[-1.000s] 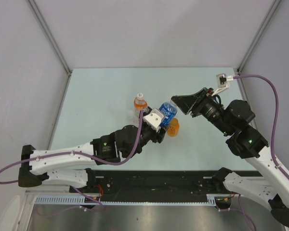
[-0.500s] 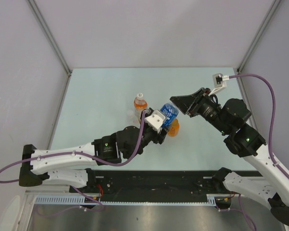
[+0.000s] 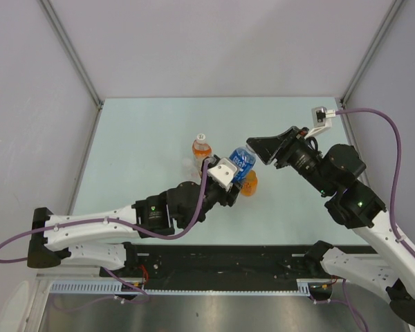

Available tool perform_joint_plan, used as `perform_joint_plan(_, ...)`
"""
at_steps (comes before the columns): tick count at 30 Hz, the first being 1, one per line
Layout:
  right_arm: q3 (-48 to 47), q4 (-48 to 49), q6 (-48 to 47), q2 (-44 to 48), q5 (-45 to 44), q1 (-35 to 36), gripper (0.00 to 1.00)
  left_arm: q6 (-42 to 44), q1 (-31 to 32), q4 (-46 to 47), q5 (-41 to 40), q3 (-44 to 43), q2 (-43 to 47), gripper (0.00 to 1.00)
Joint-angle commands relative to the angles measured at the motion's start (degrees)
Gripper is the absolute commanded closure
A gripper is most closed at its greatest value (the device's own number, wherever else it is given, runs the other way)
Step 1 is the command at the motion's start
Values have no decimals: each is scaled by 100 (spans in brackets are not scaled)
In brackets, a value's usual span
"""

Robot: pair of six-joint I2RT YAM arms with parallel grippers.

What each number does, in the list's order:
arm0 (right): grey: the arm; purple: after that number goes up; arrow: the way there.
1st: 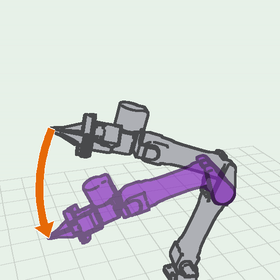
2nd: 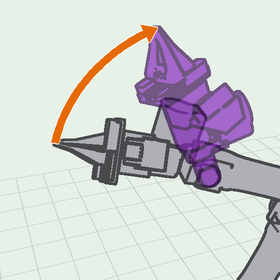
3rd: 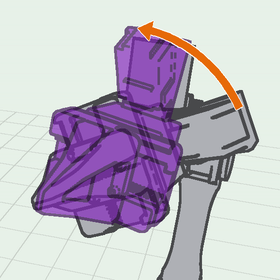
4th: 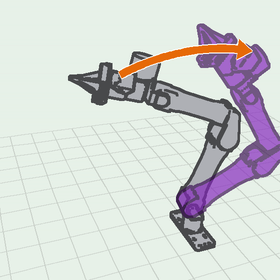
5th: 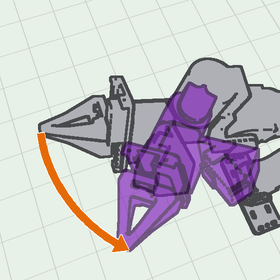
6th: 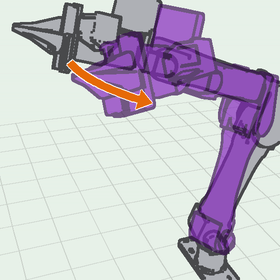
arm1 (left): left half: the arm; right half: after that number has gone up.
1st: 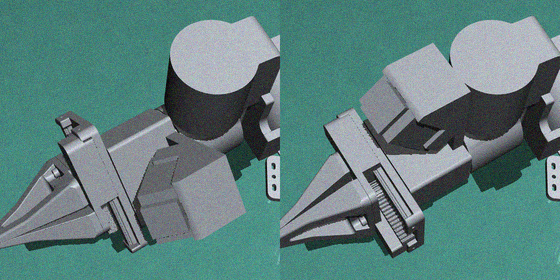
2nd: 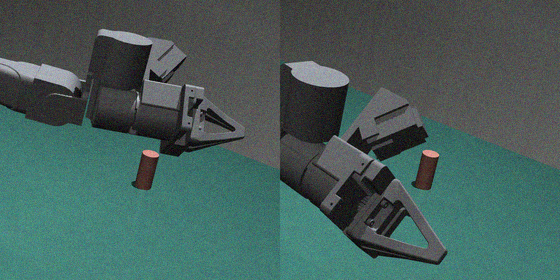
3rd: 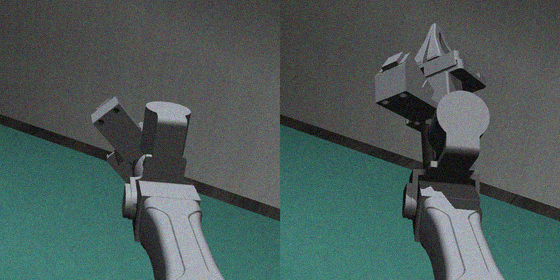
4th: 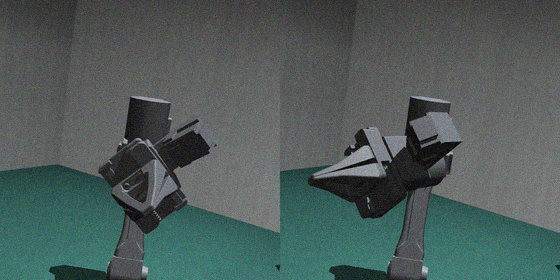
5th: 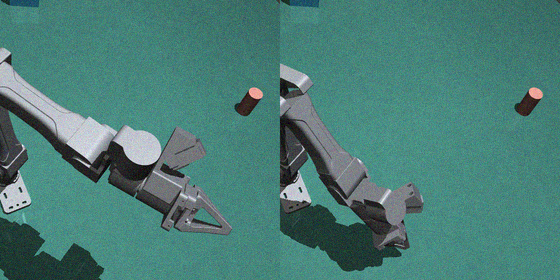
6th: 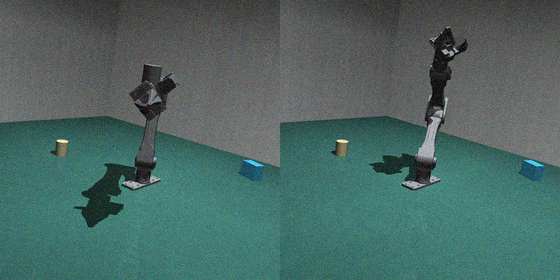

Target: Fold the napkin into a case and place the utensils inside

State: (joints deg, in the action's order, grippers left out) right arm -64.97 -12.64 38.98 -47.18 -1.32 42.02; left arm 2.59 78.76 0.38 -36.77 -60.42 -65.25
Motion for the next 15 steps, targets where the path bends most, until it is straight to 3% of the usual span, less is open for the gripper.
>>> perform_joint_plan(1, -104, 87, -48, 51, -70, 17, 45, 75, 34, 234, -111, -5, 74, 100)
perform_joint_plan(6, -104, 95, -57, 42, -35, 17, 67, 75, 34, 234, -93, -5, 92, 100)
perform_joint_plan(10, -104, 113, -57, 16, 44, 17, 67, 66, 34, 234, -93, -13, 83, 100)
perform_joint_plan(15, -104, 104, -40, -2, 71, 17, 53, 84, 34, 225, -93, -13, 74, 100)
